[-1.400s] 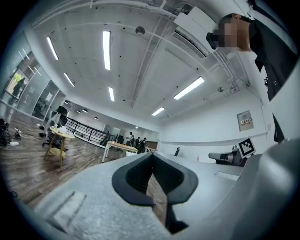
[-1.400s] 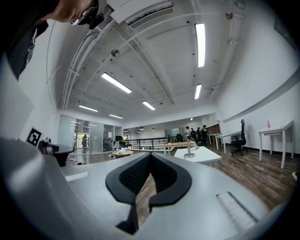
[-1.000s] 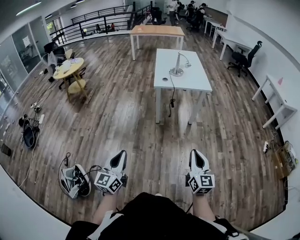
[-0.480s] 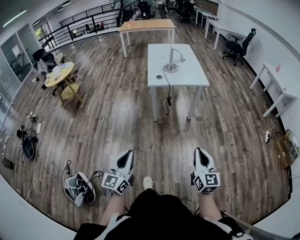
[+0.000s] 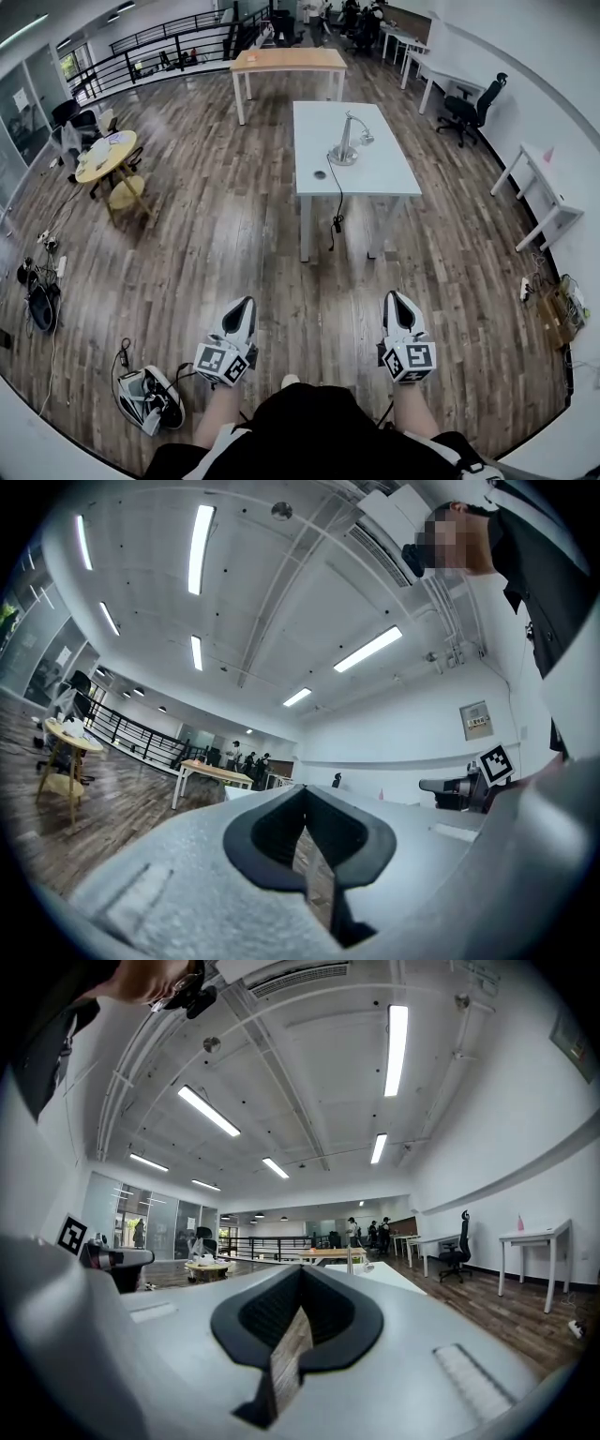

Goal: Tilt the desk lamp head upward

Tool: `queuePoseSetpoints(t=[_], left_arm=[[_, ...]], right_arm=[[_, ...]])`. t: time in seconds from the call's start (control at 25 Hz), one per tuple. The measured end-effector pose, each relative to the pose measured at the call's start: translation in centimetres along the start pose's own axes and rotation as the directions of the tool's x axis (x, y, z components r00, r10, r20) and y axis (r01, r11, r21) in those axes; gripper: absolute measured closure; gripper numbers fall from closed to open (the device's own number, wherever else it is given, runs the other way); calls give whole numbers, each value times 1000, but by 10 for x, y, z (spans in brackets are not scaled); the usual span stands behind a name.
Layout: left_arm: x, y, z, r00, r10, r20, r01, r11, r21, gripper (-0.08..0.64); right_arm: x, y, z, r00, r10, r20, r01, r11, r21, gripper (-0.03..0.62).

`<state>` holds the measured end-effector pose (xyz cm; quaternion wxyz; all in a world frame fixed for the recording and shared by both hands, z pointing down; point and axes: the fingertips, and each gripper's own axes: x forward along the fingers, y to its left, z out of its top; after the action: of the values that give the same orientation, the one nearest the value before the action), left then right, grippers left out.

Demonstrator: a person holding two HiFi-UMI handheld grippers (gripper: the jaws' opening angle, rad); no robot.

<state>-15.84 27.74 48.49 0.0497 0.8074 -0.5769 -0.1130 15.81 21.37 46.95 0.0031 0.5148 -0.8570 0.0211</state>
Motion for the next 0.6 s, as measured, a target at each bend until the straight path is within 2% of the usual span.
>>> queuePoseSetpoints(t=[0.32,0.6], left_arm=[[32,45,2,999,-30,-15,30,1000,-2,561],[56,62,-19,997,-57,-58,55,998,-30,561]], right_arm=[[50,13,-3,1000,-22,-4,22,1000,22,588],[70,9,-15,999,-45,-26,46,998,37,588]])
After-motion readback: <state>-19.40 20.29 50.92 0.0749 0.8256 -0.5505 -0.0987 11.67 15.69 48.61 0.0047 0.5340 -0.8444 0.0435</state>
